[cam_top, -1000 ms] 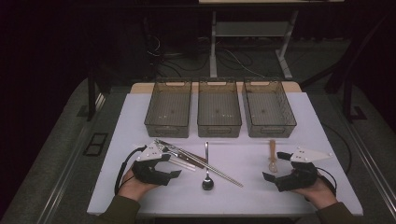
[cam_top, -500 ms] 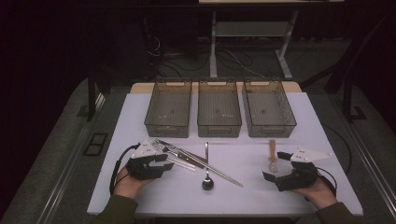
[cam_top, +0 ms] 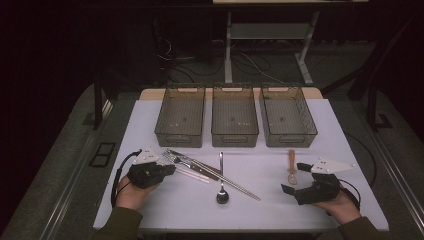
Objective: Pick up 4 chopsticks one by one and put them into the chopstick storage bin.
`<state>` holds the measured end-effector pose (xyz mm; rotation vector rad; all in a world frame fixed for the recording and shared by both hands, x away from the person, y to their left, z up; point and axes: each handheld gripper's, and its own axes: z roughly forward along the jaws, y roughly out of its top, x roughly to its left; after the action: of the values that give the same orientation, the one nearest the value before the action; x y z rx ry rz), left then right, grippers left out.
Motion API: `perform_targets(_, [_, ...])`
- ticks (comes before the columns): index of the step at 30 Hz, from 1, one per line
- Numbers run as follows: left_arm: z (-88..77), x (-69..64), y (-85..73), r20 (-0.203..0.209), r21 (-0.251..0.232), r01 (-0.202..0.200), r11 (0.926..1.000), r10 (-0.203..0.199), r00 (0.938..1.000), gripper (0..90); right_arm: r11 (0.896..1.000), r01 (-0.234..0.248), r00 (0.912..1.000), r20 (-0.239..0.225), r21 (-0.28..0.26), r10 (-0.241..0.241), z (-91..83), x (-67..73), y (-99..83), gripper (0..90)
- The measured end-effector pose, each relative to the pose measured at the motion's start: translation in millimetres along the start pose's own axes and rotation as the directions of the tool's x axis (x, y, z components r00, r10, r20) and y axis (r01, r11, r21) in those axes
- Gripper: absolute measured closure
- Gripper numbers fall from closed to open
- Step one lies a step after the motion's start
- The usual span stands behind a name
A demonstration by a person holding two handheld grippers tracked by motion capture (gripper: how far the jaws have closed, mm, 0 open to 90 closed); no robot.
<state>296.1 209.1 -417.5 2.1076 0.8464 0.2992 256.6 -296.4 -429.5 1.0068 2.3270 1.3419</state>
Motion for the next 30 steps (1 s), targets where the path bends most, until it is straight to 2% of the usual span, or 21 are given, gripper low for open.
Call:
perform_targets(5, [-0.4,10.4,-2.5,-0.034,0.006,0.02,0.9998,-0.02,0.9992,88.8,1.0,-0.002,1.0,0.001,0.002,0.002,0.4,-0.2,-0.2,3.2])
perform_targets(6, [-0.3,15.6,-3.7,-0.059,0.018,0.024,0.9995,-0.023,0.998,88.8,1.0,-0.002,1.0,0.0,0.002,0.002,0.4,-0.1,-0.2,3.2])
perform_targets(9, [-0.2,23.7,-4.6,-0.099,0.036,0.03,0.9989,-0.026,0.9947,88.9,1.0,-0.003,1.0,0.001,0.002,0.003,0.4,0.1,-0.2,3.2])
perform_targets(13, [-0.5,32.2,-5.7,-0.129,0.045,0.042,0.9981,-0.035,0.9909,88.9,1.0,-0.003,1.0,0.002,0.004,0.003,0.7,-0.2,-0.3,3.2])
perform_targets(16, [1.3,41.9,-7.6,-0.165,0.064,0.054,0.9965,-0.043,0.9854,88.9,1.0,-0.004,1.0,0.003,0.005,0.004,0.9,-0.4,-0.4,3.2])
perform_targets(25, [9.4,58.0,-5.7,-0.195,0.069,0.082,0.9942,-0.068,0.9785,89.0,1.0,-0.001,0.9999,0.012,0.015,0.001,1.8,-0.1,-0.9,3.2])
perform_targets(30, [15.1,65.2,-5.5,-0.205,0.09,0.096,0.9913,-0.076,0.9758,89.0,1.0,-0.003,0.9998,0.018,0.016,0.003,1.6,-0.7,-1.1,3.2])
